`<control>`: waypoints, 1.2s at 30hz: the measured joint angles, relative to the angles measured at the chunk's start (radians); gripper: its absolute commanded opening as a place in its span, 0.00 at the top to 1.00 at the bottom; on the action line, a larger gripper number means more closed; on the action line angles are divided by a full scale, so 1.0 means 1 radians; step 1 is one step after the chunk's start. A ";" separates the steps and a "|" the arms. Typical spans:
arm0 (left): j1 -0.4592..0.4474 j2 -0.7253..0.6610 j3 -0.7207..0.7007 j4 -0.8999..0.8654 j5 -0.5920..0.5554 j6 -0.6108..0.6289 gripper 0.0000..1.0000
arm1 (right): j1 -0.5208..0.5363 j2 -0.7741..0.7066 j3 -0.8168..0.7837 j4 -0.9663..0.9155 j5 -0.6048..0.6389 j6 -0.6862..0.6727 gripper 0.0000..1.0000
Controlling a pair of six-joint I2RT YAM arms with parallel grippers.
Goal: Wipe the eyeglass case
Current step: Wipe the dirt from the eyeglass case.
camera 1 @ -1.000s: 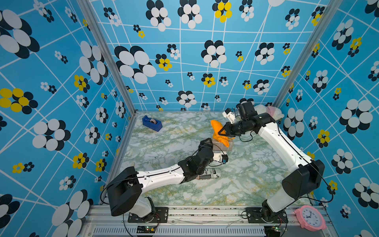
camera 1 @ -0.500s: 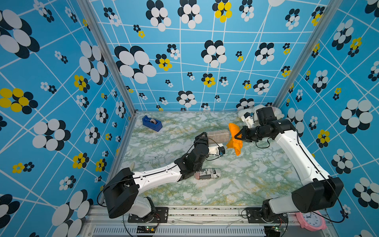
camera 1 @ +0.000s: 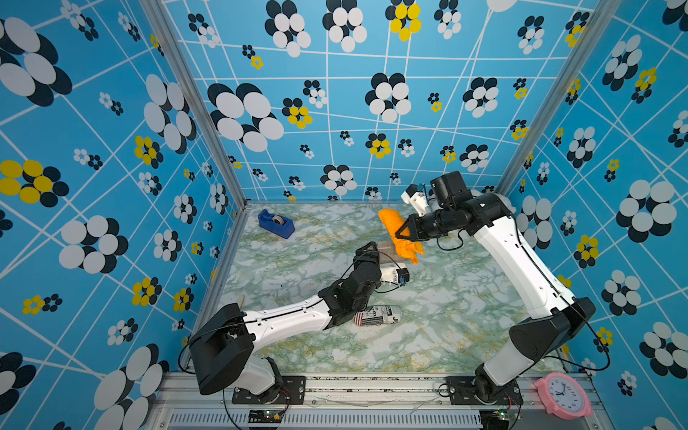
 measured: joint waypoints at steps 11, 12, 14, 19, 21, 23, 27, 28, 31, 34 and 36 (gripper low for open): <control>0.005 0.024 -0.002 -0.074 0.015 -0.007 0.85 | -0.018 -0.024 -0.214 0.135 -0.078 0.035 1.00; 0.008 0.024 -0.004 -0.074 0.015 -0.007 0.85 | -0.037 -0.037 -0.229 0.135 -0.080 0.034 1.00; 0.017 0.019 -0.010 -0.072 0.014 -0.013 0.85 | -0.113 -0.073 -0.257 0.124 -0.072 0.028 1.00; 0.039 -0.025 -0.016 -0.054 0.014 -0.042 0.85 | -0.267 -0.167 -0.337 0.095 -0.037 0.006 1.00; 0.042 -0.050 -0.016 -0.043 0.014 -0.053 0.85 | -0.282 -0.196 -0.359 0.092 -0.038 0.005 1.00; 0.041 -0.064 -0.016 -0.038 0.015 -0.066 0.85 | -0.280 -0.209 -0.365 0.093 -0.057 0.006 1.00; 0.040 -0.066 -0.016 -0.039 0.015 -0.078 0.85 | -0.270 -0.208 -0.369 0.114 -0.105 0.011 1.00; 0.040 -0.066 -0.016 -0.039 0.015 -0.079 0.86 | -0.265 -0.208 -0.373 0.125 -0.123 0.014 1.00; 0.039 -0.066 -0.016 -0.039 0.015 -0.087 0.86 | -0.242 -0.206 -0.396 0.160 -0.174 0.017 1.00; 0.041 -0.066 -0.016 -0.048 0.012 -0.096 0.86 | -0.229 -0.207 -0.460 0.209 -0.227 0.019 1.00; 0.042 -0.066 -0.016 -0.058 0.011 -0.102 0.86 | -0.231 -0.207 -0.520 0.232 -0.253 0.023 1.00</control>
